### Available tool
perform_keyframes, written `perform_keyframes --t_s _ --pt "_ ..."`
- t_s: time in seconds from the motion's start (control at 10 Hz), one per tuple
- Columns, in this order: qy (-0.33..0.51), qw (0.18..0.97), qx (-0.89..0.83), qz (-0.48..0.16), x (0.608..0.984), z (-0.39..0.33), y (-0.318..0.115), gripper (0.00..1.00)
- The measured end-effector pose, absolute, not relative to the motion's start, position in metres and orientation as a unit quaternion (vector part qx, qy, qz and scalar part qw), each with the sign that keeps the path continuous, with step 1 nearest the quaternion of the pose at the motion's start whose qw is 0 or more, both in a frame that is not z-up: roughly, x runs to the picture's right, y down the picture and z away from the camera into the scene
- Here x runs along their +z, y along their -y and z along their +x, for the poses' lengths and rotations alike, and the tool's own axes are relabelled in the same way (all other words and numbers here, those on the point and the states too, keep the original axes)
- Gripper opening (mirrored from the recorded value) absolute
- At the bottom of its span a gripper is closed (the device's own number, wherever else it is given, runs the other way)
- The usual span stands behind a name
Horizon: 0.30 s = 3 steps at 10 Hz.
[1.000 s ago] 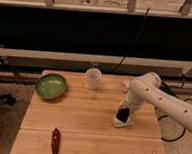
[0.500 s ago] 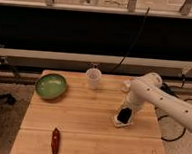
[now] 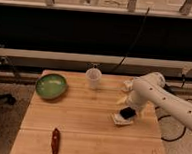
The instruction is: Place the eraser on the white sponge
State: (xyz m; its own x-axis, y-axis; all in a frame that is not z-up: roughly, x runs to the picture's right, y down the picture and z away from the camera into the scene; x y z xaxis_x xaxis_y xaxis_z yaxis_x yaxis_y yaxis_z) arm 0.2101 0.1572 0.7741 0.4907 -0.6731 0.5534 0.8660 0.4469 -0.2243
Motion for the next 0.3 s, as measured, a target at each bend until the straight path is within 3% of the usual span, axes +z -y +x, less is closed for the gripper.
perform_keyframes --t_s 0.3 --pt "0.199 0.830 -0.464 -0.237 0.7671 0.2138 -0.1482 0.80"
